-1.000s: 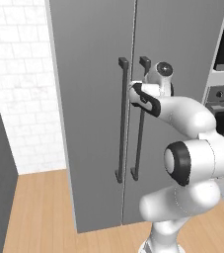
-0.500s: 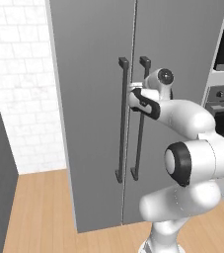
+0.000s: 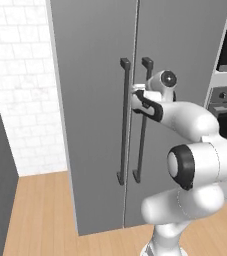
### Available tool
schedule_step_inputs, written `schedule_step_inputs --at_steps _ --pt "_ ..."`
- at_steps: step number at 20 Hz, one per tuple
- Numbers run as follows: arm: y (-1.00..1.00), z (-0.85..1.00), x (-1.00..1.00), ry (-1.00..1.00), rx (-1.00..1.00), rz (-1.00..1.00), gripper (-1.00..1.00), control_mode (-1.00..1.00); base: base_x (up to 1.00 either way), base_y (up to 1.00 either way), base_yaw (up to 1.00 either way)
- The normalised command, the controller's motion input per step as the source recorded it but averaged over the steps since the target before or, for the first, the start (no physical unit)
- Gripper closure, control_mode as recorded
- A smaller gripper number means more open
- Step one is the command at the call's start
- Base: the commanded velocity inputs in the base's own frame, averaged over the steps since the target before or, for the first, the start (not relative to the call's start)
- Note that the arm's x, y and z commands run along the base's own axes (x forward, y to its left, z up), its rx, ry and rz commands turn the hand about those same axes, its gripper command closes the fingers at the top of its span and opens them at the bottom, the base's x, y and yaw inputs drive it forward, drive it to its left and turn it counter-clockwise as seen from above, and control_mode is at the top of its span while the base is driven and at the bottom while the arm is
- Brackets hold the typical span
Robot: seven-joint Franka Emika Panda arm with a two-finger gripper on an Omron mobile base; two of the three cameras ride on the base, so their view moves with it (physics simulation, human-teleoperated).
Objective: Take the strawberry from the fridge and place it on top of the pancake, located on the dining counter.
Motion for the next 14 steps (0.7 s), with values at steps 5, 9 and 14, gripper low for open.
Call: schedule_step_inputs --at_steps 5,9,14 --pt "-0.52 -0.02 -0.60 0.01 -0.03 0.00 1.00 -1.00 0.00 0.00 0.00" --pt "-0.71 -0.05 -0.75 0.11 -0.09 0.00 1.00 -1.00 0.00 0.00 0.00" --pt "-0.79 -0.25 -0.96 0.08 -0.13 0.01 1.00 -1.00 0.00 0.00 0.00"
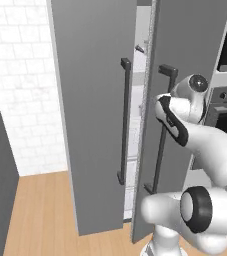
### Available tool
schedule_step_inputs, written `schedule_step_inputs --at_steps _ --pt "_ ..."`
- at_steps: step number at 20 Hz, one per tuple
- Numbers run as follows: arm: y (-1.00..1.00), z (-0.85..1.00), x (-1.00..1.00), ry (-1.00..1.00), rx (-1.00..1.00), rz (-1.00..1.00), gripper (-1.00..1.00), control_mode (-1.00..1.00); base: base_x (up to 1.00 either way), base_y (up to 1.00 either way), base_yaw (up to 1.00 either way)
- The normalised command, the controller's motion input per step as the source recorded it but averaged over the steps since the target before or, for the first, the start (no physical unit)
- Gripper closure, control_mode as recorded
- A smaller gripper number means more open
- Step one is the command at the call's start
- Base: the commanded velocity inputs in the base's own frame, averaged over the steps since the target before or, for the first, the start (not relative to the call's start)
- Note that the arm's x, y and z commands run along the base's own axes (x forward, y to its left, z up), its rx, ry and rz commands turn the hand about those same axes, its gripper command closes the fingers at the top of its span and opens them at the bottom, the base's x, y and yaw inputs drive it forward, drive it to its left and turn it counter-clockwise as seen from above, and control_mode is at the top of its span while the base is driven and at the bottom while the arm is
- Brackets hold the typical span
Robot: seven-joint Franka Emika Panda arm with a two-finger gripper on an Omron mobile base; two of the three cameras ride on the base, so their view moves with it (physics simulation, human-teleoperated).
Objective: Take the strawberry from the fridge and place it on top of the pancake, located on the dining counter.
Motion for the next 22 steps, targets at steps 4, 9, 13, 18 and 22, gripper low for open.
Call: schedule_step_inputs --at_steps 4,9,13,18,22 --pt "-0.95 -0.31 -1.00 0.01 -0.06 0.02 1.00 -1.00 0.00 0.00 0.00" --pt "-0.99 -0.05 -0.82 0.00 0.04 0.05 1.00 -1.00 0.00 0.00 0.00" --pt "-0.71 0.00 -0.65 0.00 0.04 0.00 -1.00 -1.00 0.00 0.00 0.00" --pt "-0.39 0.00 -0.56 0.00 0.01 0.00 -1.00 -1.00 0.00 0.00 0.00" --pt "-0.09 0.09 -0.68 -0.01 -0.04 0.00 -1.00 -1.00 0.00 0.00 0.00"
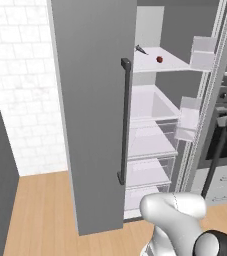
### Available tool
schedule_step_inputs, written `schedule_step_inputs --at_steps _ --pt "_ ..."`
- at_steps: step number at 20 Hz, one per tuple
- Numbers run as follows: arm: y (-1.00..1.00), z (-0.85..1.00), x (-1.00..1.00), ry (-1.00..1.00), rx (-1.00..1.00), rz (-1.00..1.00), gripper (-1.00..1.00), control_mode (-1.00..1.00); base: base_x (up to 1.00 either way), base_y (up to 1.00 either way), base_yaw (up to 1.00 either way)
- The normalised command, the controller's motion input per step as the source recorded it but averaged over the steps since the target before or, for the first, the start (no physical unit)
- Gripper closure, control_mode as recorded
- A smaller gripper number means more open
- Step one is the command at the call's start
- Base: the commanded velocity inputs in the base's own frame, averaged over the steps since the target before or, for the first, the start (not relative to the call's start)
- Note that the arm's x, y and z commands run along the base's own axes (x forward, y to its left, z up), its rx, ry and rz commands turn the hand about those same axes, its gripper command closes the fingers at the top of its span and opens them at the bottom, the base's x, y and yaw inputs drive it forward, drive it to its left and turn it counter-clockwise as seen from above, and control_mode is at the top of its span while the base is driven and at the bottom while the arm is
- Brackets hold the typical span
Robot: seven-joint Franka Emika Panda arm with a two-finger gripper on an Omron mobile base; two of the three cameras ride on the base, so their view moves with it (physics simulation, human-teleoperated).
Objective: Take the strawberry from the fridge and place it on top of the pancake, located on the dining counter.
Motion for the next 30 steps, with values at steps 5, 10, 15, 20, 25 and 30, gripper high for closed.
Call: schedule_step_inputs --at_steps 5,10,15,20,25,30 --pt "-0.08 0.69 -0.96 -0.06 0.00 0.04 -1.00 -1.00 0.00 0.00 0.00" --pt "0.89 0.27 -0.45 0.18 -0.22 -0.03 -1.00 -1.00 0.00 0.00 0.00" --pt "1.00 0.05 0.00 0.47 -0.41 -0.01 -1.00 -1.00 0.00 0.00 0.00" --pt "1.00 -0.33 -0.02 0.30 -0.37 -0.03 -1.00 -1.00 0.00 0.00 0.00" --pt "0.71 -0.31 0.61 0.49 -0.37 -0.09 -1.00 -1.00 0.00 0.00 0.00" --pt "0.17 -0.68 0.93 0.06 0.00 -0.07 -1.00 -1.00 0.00 0.00 0.00"
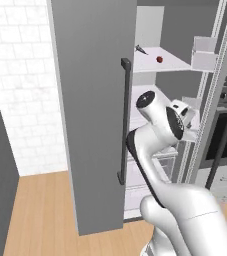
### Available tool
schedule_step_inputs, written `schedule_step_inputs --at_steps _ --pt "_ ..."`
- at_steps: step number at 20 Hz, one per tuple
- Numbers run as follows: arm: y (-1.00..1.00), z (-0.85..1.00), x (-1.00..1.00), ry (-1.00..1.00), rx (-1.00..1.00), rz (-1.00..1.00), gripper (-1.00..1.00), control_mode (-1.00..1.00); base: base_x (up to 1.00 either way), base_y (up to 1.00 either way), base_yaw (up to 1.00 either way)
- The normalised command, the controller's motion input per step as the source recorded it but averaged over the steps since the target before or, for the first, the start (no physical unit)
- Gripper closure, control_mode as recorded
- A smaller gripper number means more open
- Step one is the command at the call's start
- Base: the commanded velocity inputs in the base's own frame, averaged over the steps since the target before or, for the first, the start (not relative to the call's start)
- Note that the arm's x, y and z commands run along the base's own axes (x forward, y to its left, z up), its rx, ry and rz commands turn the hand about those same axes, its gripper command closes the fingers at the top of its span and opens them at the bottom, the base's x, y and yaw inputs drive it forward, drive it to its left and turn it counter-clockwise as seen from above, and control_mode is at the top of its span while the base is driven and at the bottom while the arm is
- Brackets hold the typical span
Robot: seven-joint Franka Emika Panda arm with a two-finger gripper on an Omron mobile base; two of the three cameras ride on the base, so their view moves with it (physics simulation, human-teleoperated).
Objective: Take the strawberry from the fridge and place it on top of the pancake, located on the dining counter.
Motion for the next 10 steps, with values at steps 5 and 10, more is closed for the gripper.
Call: schedule_step_inputs --at_steps 5,10 --pt "-0.63 -0.34 0.83 0.07 0.00 0.04 -1.00 -1.00 0.00 0.00 0.00" --pt "-0.29 -0.21 0.49 -0.09 0.00 0.04 -1.00 -1.00 0.00 0.00 0.00"
